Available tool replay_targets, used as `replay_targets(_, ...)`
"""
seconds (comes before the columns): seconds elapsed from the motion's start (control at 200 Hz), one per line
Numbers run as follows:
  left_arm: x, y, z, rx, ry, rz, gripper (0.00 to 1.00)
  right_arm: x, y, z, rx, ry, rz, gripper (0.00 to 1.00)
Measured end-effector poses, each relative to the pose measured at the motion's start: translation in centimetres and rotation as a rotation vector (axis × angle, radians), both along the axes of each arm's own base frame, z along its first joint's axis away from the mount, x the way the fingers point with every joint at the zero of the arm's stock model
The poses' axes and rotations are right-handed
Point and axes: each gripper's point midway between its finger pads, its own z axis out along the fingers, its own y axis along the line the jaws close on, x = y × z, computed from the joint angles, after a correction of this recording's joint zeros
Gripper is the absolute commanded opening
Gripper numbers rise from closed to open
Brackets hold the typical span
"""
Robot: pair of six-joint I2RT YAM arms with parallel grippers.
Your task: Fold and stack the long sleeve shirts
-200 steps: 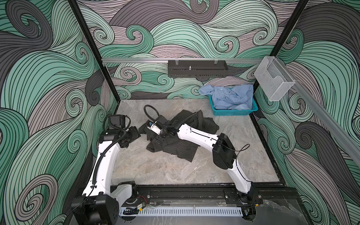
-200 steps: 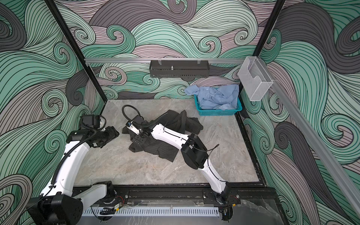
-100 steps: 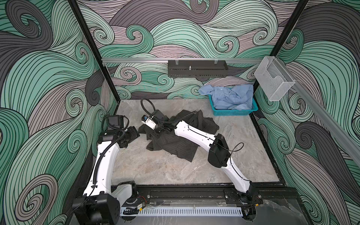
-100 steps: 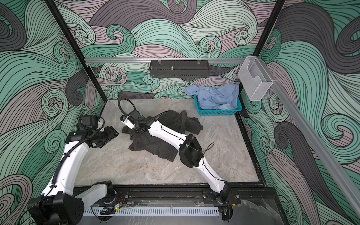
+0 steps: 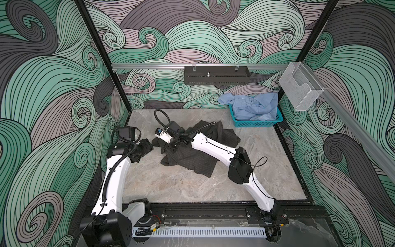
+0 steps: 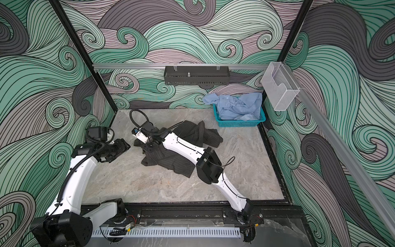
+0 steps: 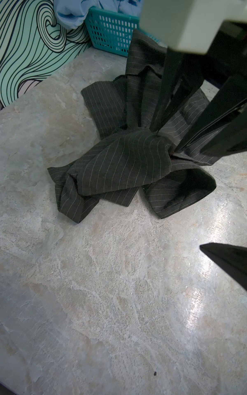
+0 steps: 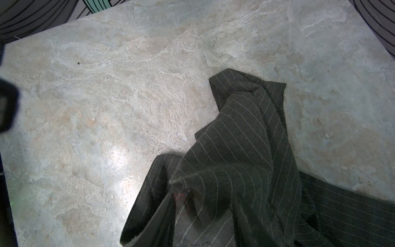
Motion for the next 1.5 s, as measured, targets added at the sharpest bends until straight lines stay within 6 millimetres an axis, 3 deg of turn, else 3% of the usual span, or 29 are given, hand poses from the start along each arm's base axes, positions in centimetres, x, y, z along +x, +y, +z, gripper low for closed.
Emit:
replay_targets(0.095, 0.0, -0.1, 0.0, -0.003, -0.001, -0.002, 0.67, 0.1, 0.1, -0.2, 0.0, 0.002, -0.002, 0.4)
replay_targets(0.2, 0.0, -0.1, 0.0, -0.005, -0.001, -0.003, 0.67, 0.7, 0.6, -0.7, 0.001, -0.006, -0.011, 0.25)
replay_targets(0.295, 0.0, -0.1, 0.1, -0.006, -0.002, -0.004, 0.66, 1.3, 0.7, -1.3, -0.003, -0.007, -0.029, 0.0)
replay_targets(0.495, -0.1, -0.1, 0.4, -0.004, -0.017, -0.011, 0.67, 2.4, -0.4, -0.6, -0.014, -0.023, -0.068, 0.0)
replay_targets(0.6, -0.1, -0.5, 0.5, -0.018, -0.025, -0.034, 0.67, 1.9, -2.4, 2.1, -0.018, -0.042, -0.09, 0.0)
replay_targets(0.69, 0.1, -1.5, 0.5, -0.058, -0.041, -0.074, 0.67, 0.9, -5.3, 7.3, 0.019, -0.085, -0.119, 0.0)
replay_targets(0.876, 0.3, -5.0, 0.6, -0.139, -0.072, -0.212, 0.69, -1.7, -13.5, 21.3, 0.238, -0.223, -0.211, 0.0)
replay_targets(0.956, 0.3, -7.5, 0.6, -0.163, -0.075, -0.309, 0.71, -2.3, -16.9, 24.7, 0.306, -0.264, -0.261, 0.0)
replay_targets(1.056, 0.4, -10.4, 0.0, -0.191, -0.057, -0.409, 0.73, -2.1, -19.9, 25.5, 0.32, -0.277, -0.324, 0.0)
replay_targets(1.201, 1.0, -12.8, -1.6, -0.196, -0.014, -0.482, 0.77, -0.6, -24.6, 22.6, 0.253, -0.251, -0.461, 0.0)
replay_targets(1.301, 1.5, -12.9, -3.5, -0.17, 0.043, -0.48, 0.77, 0.3, -30.5, 21.2, 0.216, -0.243, -0.616, 0.0)
replay_targets(1.386, 2.3, -13.0, -5.6, -0.14, 0.121, -0.475, 0.77, 0.3, -35.7, 21.5, 0.221, -0.262, -0.752, 0.0)
replay_targets(1.461, 3.4, -13.5, -7.0, -0.127, 0.178, -0.483, 0.71, -0.6, -38.8, 22.0, 0.242, -0.277, -0.829, 0.0)
replay_targets(1.501, 3.9, -13.9, -7.8, -0.126, 0.2, -0.492, 0.61, -1.1, -39.9, 22.2, 0.254, -0.284, -0.857, 0.0)
